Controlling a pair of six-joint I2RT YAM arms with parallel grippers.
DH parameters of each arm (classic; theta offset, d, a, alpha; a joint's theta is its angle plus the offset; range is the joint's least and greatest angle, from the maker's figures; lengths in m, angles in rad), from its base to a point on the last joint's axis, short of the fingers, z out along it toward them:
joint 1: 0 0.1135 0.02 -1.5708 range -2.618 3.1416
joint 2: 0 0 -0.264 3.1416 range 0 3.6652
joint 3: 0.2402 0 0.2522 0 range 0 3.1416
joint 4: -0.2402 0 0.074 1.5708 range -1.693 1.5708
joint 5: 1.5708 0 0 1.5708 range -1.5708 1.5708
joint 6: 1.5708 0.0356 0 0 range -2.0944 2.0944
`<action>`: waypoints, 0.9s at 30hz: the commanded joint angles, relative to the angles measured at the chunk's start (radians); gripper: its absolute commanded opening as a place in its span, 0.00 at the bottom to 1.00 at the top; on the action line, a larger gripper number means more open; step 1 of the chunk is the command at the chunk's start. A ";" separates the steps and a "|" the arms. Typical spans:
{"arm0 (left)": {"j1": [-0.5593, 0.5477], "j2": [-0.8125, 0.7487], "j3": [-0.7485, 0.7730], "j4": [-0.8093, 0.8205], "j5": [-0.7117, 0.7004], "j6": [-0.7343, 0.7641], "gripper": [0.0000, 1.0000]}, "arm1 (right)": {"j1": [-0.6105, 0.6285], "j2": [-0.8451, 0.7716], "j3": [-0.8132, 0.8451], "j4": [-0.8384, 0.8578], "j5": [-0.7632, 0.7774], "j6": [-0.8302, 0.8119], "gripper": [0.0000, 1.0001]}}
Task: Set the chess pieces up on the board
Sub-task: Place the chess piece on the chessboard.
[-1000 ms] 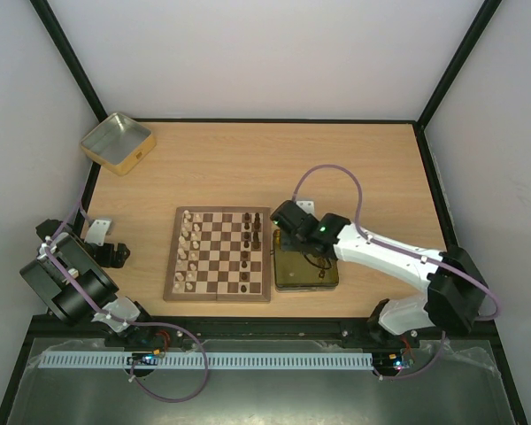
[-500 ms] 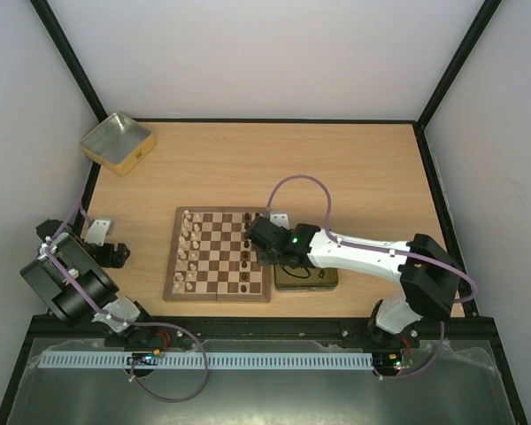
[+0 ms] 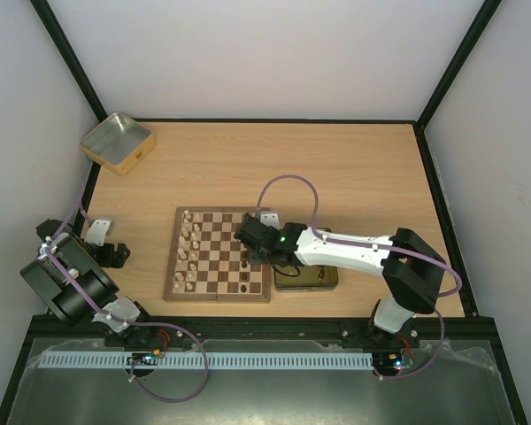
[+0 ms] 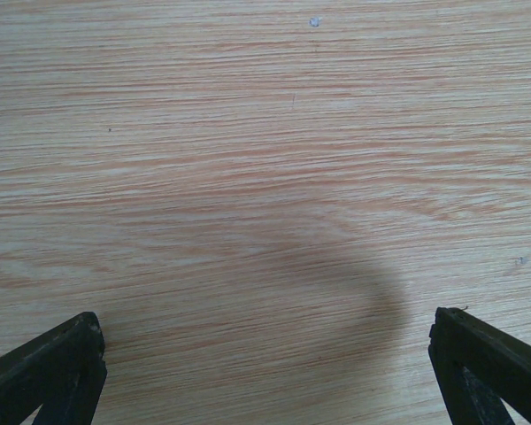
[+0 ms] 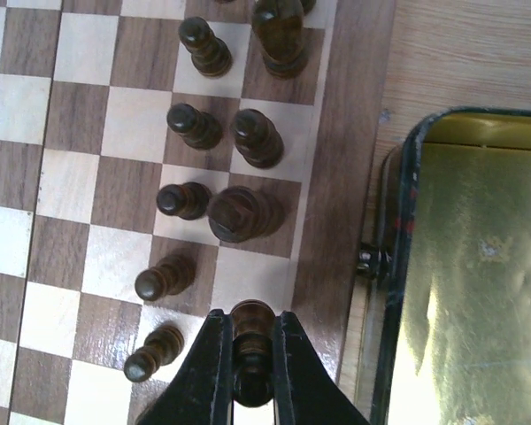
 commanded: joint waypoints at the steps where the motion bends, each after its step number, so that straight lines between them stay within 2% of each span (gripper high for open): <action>1: -0.006 0.048 -0.056 -0.136 -0.055 -0.022 0.99 | 0.007 0.040 0.054 -0.005 0.036 -0.013 0.02; 9: -0.006 0.055 -0.053 -0.136 -0.057 -0.020 0.99 | 0.007 0.085 0.082 -0.010 0.034 -0.027 0.02; 27: -0.008 0.058 -0.059 -0.118 -0.051 -0.032 0.99 | 0.008 0.073 0.042 -0.004 0.051 -0.020 0.02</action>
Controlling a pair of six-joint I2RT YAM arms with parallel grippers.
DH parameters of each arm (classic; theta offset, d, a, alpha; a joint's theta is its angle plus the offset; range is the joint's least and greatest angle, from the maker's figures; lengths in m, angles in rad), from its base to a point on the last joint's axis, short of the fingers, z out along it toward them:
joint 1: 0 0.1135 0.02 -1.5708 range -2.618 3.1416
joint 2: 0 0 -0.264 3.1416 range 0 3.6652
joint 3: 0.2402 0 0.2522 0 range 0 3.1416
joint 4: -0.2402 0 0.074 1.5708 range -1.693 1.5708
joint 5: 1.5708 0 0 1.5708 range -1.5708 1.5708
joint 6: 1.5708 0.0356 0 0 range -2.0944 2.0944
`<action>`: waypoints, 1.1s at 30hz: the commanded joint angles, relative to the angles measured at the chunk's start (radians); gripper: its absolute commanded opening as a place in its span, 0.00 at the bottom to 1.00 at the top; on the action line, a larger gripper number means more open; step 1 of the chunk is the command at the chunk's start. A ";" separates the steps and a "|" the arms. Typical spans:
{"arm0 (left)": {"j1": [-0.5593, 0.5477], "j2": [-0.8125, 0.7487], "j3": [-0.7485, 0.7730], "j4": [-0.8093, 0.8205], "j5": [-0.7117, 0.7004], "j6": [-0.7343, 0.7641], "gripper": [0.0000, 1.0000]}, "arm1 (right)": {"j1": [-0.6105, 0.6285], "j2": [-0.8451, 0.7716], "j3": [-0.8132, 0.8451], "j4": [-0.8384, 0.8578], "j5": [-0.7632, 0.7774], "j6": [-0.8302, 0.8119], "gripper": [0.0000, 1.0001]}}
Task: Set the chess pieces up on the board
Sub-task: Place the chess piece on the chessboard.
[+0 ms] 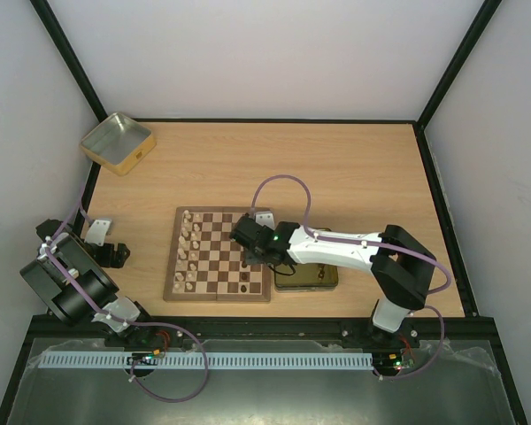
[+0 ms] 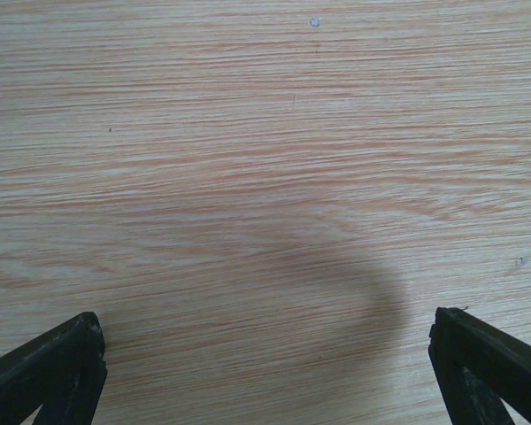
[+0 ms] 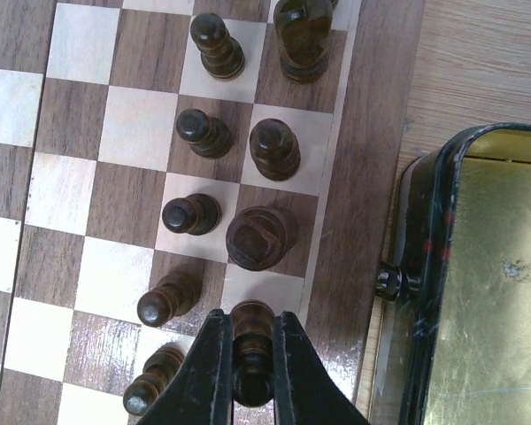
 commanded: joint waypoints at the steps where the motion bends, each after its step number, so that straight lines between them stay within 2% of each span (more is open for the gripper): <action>1: -0.002 0.055 -0.059 -0.119 -0.051 -0.032 0.99 | 0.006 0.006 -0.003 -0.002 0.046 0.004 0.02; 16: -0.002 0.053 -0.060 -0.116 -0.049 -0.033 0.99 | 0.006 0.030 0.019 -0.004 0.034 -0.004 0.03; 22: -0.002 0.050 -0.064 -0.114 -0.048 -0.034 0.99 | 0.006 0.033 0.031 -0.003 0.025 -0.005 0.15; 30: 0.002 0.052 -0.063 -0.114 -0.045 -0.032 0.99 | 0.006 0.031 0.041 0.007 0.011 -0.005 0.27; 33: 0.003 0.052 -0.062 -0.113 -0.044 -0.032 0.99 | 0.006 0.028 0.049 0.007 0.006 -0.004 0.39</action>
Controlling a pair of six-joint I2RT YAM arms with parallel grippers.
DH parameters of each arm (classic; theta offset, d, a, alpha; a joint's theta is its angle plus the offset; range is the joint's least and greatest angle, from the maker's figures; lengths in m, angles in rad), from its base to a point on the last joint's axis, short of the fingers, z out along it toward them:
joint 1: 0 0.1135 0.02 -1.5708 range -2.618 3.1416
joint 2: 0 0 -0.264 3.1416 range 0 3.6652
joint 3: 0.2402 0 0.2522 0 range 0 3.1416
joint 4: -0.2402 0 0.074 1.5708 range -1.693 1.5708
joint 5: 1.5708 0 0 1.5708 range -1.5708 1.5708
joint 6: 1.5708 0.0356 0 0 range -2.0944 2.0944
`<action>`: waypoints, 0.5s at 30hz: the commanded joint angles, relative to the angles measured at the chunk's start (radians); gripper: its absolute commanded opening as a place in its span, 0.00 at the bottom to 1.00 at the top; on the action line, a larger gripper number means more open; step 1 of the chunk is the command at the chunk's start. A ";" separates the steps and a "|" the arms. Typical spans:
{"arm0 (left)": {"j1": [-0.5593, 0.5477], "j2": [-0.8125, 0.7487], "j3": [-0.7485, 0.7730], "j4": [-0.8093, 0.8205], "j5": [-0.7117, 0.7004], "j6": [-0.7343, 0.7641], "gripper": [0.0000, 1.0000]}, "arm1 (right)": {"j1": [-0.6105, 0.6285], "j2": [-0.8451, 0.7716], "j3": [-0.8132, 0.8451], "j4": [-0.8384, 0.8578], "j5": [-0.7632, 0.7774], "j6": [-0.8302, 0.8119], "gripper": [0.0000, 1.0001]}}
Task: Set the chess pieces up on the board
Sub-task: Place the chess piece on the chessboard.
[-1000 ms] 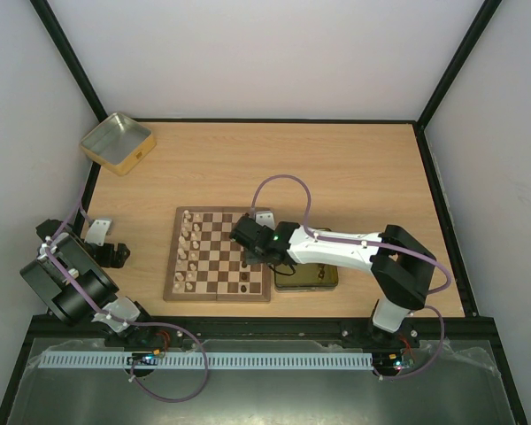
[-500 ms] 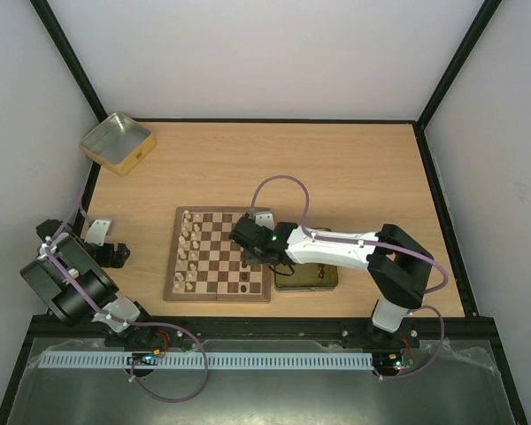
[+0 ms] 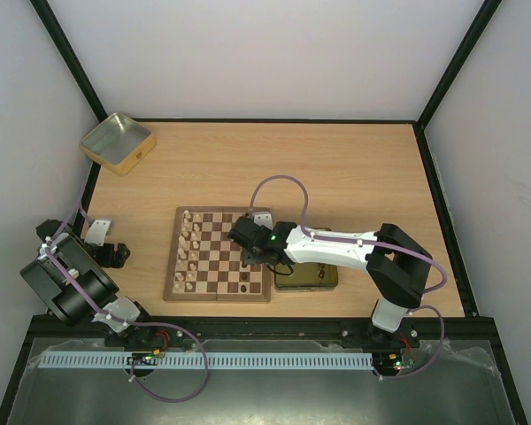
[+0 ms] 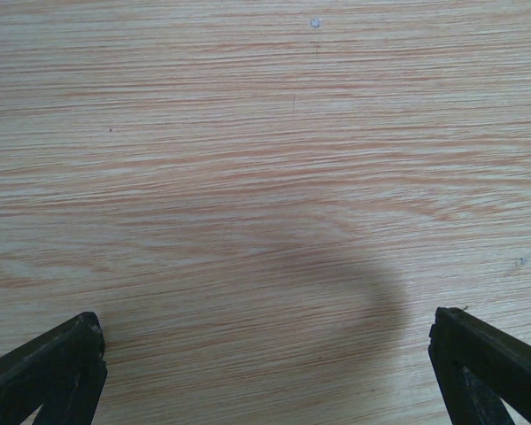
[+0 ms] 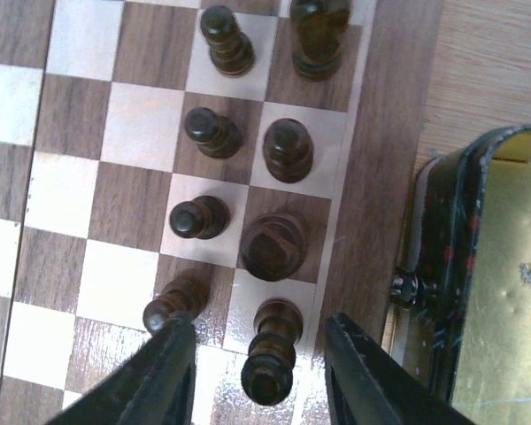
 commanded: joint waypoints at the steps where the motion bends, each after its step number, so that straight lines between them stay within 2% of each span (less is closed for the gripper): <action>1: 0.003 0.053 -0.060 -0.117 -0.046 -0.031 0.99 | 0.006 -0.001 0.040 0.000 0.011 0.003 0.45; 6: 0.005 0.056 -0.060 -0.115 -0.046 -0.031 0.99 | 0.005 -0.057 0.055 -0.051 0.064 0.010 0.51; 11: 0.005 0.058 -0.059 -0.115 -0.047 -0.033 0.99 | -0.002 -0.204 0.031 -0.151 0.176 0.047 0.52; 15: 0.003 0.059 -0.057 -0.116 -0.049 -0.034 0.99 | -0.062 -0.310 -0.045 -0.251 0.225 0.061 0.51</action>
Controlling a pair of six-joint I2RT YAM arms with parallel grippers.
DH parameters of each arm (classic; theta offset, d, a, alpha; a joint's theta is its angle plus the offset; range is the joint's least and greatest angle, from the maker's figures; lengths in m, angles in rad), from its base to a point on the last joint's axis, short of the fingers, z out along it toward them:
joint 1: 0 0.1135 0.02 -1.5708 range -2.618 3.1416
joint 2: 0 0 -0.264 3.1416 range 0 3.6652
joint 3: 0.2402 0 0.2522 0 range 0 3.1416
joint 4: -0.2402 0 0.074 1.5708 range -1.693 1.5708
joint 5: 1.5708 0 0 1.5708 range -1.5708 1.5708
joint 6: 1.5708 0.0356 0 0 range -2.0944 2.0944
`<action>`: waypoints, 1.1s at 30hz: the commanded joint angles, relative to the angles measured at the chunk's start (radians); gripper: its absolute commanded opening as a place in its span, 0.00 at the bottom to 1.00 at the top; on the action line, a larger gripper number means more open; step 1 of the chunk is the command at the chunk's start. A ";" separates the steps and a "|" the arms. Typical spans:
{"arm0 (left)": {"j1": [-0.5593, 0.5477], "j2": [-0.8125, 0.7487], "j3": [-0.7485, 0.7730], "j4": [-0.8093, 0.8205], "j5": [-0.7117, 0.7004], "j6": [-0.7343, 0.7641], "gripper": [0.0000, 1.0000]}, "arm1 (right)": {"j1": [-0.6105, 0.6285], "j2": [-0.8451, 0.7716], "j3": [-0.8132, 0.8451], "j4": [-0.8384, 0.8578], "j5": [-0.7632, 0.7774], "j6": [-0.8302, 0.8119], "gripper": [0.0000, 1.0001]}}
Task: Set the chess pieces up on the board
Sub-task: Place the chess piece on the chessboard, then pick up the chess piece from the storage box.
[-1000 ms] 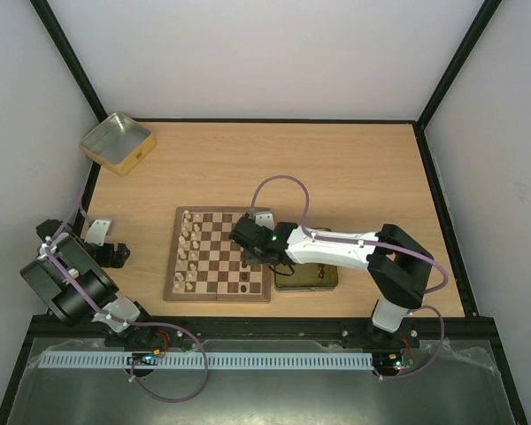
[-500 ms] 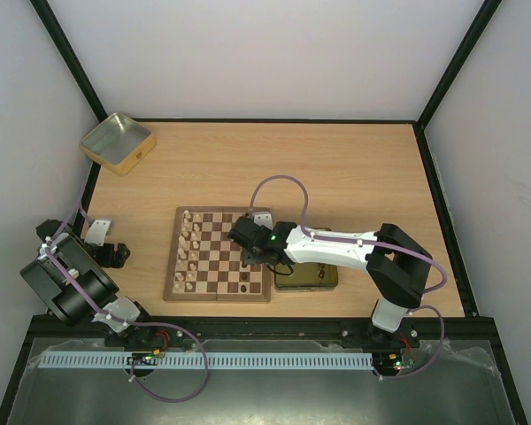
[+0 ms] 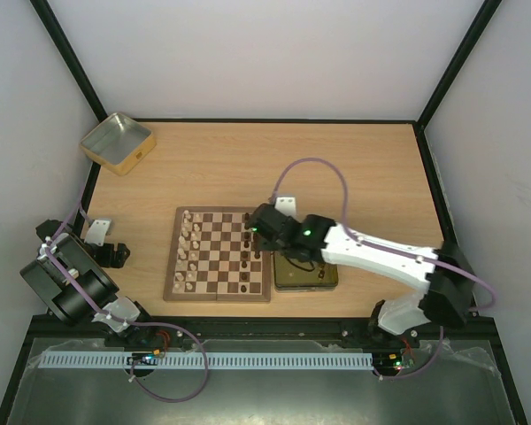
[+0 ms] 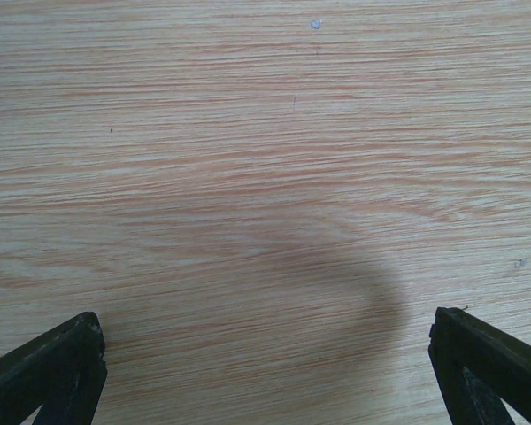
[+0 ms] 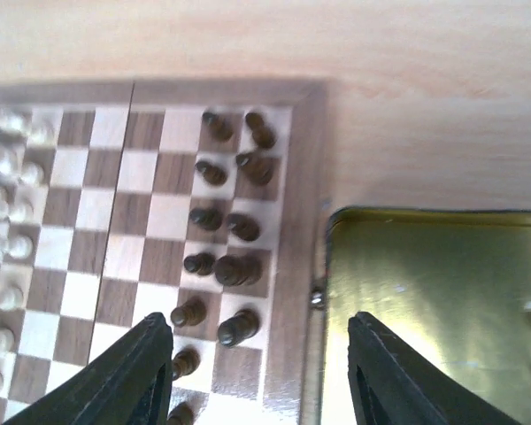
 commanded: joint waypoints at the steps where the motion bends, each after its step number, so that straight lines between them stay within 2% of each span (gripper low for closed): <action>1: 0.003 0.060 -0.058 -0.115 -0.052 -0.032 0.99 | -0.065 -0.112 -0.091 -0.163 0.115 0.037 0.51; 4: 0.001 0.062 -0.058 -0.112 -0.055 -0.038 0.99 | -0.105 -0.155 -0.195 -0.158 0.102 0.035 0.51; 11: -0.002 0.058 -0.061 -0.108 -0.060 -0.046 0.99 | -0.218 -0.228 -0.385 -0.031 0.014 0.010 0.51; 20: -0.003 0.058 -0.060 -0.108 -0.059 -0.046 0.99 | -0.298 -0.211 -0.425 0.046 -0.025 -0.043 0.50; 33: -0.002 0.057 -0.059 -0.109 -0.060 -0.046 0.99 | -0.322 -0.170 -0.478 0.124 -0.060 -0.052 0.38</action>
